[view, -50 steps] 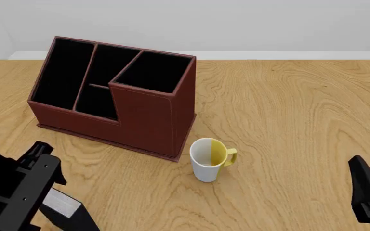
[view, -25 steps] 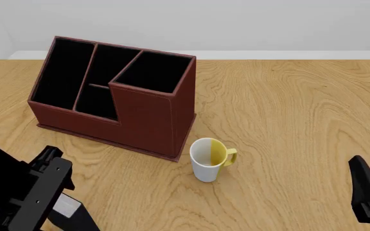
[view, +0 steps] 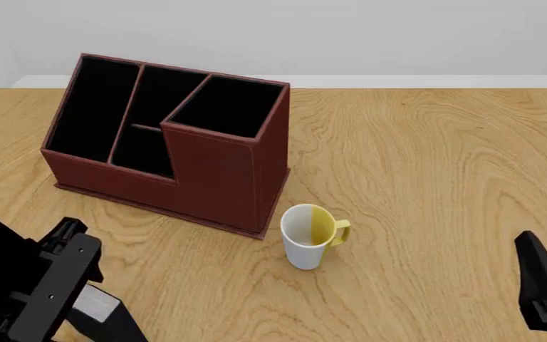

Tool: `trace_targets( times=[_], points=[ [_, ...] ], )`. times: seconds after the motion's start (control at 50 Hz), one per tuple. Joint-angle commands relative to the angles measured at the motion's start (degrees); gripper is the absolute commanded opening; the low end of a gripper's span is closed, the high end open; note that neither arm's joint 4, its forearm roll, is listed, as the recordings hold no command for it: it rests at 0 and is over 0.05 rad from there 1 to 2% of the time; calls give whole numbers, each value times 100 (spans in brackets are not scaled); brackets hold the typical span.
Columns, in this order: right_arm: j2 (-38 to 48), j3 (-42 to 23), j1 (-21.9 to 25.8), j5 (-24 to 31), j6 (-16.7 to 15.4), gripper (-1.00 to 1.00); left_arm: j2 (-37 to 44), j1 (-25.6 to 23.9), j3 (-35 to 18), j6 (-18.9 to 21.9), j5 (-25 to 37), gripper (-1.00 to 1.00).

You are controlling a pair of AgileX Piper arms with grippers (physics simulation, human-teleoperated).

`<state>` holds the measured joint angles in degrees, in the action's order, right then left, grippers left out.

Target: Pick up the book and place it in the front compartment of the caddy.

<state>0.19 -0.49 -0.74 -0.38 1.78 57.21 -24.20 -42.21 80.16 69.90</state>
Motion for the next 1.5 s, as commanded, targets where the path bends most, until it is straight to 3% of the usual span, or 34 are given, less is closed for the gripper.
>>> trace_targets(
  times=[0.02,0.54,0.8,0.82,1.36,1.5],
  points=[
    [9,20,0,-11,-36,100,76,224,-9,193,0,100],
    [281,48,-43,-184,-7,100,605,-88,-209,-177,0,100],
    [493,48,-50,-369,24,100,741,24,-138,-93,0,100],
    [502,48,-51,-374,29,100,729,61,-136,-21,0,-100],
    [327,46,-37,-245,43,100,593,85,-193,5,0,-100],
    [185,41,-30,-138,40,100,436,636,-245,591,0,-100]
  ],
)
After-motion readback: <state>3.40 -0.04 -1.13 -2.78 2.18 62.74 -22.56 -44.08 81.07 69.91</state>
